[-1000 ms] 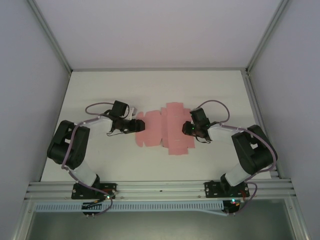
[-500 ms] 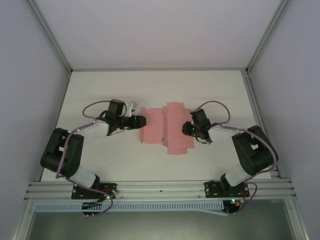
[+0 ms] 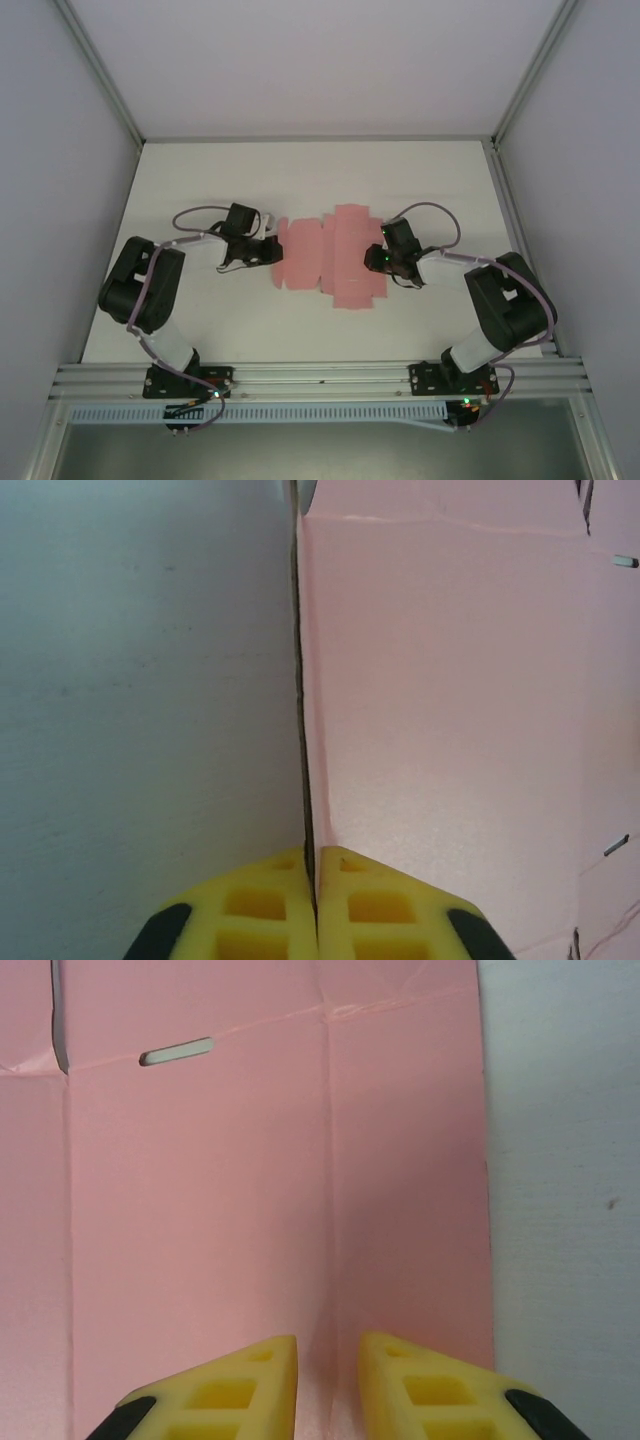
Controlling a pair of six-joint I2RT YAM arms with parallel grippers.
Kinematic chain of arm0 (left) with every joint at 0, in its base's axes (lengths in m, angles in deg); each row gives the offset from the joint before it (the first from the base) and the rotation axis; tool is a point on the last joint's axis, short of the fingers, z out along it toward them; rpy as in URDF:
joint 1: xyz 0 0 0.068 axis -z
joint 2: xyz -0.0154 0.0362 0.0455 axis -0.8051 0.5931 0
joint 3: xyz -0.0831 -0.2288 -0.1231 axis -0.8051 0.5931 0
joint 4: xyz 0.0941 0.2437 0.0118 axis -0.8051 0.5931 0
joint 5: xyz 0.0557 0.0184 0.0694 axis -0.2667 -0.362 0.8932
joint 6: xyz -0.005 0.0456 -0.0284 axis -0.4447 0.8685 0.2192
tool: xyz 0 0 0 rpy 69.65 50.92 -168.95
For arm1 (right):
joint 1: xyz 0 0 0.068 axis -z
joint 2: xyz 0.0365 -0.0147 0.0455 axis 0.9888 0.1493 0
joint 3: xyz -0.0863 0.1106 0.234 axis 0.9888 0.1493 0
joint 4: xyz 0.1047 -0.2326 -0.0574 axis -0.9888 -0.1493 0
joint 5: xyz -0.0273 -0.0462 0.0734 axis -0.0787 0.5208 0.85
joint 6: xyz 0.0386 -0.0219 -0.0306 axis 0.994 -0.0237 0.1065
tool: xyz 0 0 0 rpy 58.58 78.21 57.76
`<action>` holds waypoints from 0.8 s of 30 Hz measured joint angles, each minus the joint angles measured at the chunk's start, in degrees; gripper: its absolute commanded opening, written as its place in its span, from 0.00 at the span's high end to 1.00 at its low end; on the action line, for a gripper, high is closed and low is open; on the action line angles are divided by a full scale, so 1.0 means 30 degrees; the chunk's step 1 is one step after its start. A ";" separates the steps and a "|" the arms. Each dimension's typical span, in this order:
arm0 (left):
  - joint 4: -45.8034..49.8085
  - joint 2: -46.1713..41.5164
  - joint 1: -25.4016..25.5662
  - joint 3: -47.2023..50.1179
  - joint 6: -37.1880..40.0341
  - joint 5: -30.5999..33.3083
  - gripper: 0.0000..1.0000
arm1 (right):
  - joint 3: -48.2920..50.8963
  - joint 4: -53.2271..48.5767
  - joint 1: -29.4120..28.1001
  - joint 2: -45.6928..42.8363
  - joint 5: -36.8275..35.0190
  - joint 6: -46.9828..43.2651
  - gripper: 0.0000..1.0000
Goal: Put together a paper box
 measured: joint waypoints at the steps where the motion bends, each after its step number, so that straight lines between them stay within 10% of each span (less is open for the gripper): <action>1: 0.0051 -0.0117 0.0000 0.0000 0.0015 0.0058 1.00 | 0.0015 -0.0073 -0.0007 -0.0080 0.0000 0.0000 0.72; 6: 0.0459 -0.2259 0.0189 0.0000 0.0678 0.0160 1.00 | -0.0182 -0.2237 -0.0022 -0.1464 -0.0182 -0.0525 0.67; 14: -0.0685 -1.0273 0.0721 0.0204 0.3009 -0.0823 1.00 | -0.0794 -0.4022 0.0867 -0.9697 -0.0969 -0.2266 0.24; 24: -0.1413 -1.4477 0.1093 0.0204 0.5391 -0.4386 1.00 | 0.3679 0.1523 0.6127 -1.4659 0.6594 -0.2062 0.09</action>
